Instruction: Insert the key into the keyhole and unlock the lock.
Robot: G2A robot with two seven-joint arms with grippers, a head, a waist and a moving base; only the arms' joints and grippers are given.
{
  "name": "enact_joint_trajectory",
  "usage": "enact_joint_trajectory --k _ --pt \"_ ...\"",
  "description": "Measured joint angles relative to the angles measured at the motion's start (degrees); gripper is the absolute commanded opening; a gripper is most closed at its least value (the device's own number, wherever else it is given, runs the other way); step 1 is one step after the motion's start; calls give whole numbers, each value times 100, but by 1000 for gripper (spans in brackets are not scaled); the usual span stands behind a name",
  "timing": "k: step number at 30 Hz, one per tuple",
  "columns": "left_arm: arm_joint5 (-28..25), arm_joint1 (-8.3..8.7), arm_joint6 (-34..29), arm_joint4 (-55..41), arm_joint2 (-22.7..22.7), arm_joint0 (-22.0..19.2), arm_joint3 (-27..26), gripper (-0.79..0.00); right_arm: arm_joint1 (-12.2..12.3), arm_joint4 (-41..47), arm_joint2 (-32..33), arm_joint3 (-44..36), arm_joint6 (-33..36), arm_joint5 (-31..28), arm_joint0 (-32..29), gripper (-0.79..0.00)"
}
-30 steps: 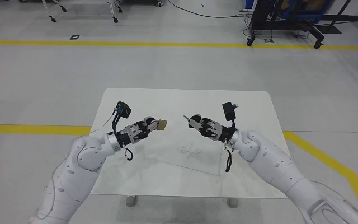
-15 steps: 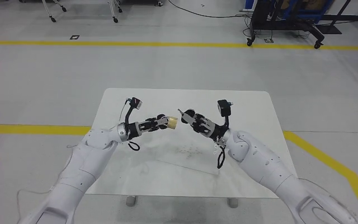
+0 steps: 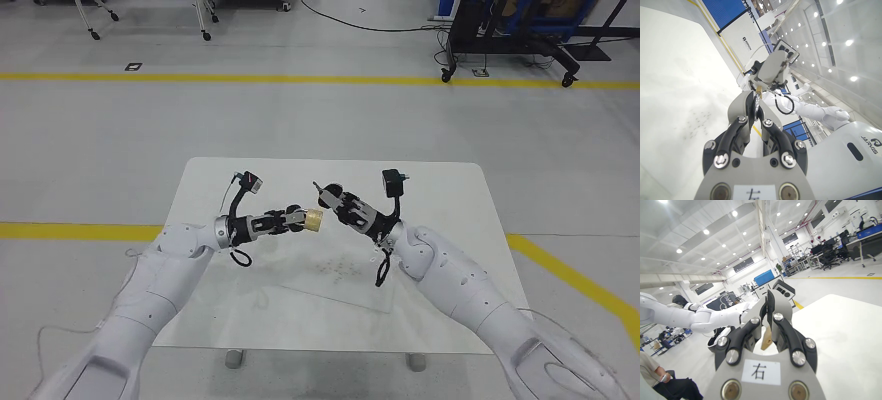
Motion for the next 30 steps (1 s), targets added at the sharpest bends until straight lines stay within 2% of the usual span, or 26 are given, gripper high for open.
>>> enact_joint_trajectory --k 7,11,17,24,27,30 --pt "135 23 -133 -354 -97 24 85 -785 -131 -3 -77 108 393 -294 19 -785" --pt "252 6 -230 -599 -158 -9 258 -785 -118 165 -38 -50 572 -291 -55 -785" --pt "199 0 -16 -138 -171 -73 363 -785 -53 144 162 -104 665 -290 -109 -785" --pt "267 1 46 -93 -159 -57 340 -785 -55 145 156 -103 664 -291 -107 -785" --pt "997 -3 460 165 -124 -34 173 -785 -55 186 164 -133 664 -266 -144 -785" --pt "2135 -35 552 -70 -82 -116 175 -785 -28 717 180 -266 987 -187 -380 -785"
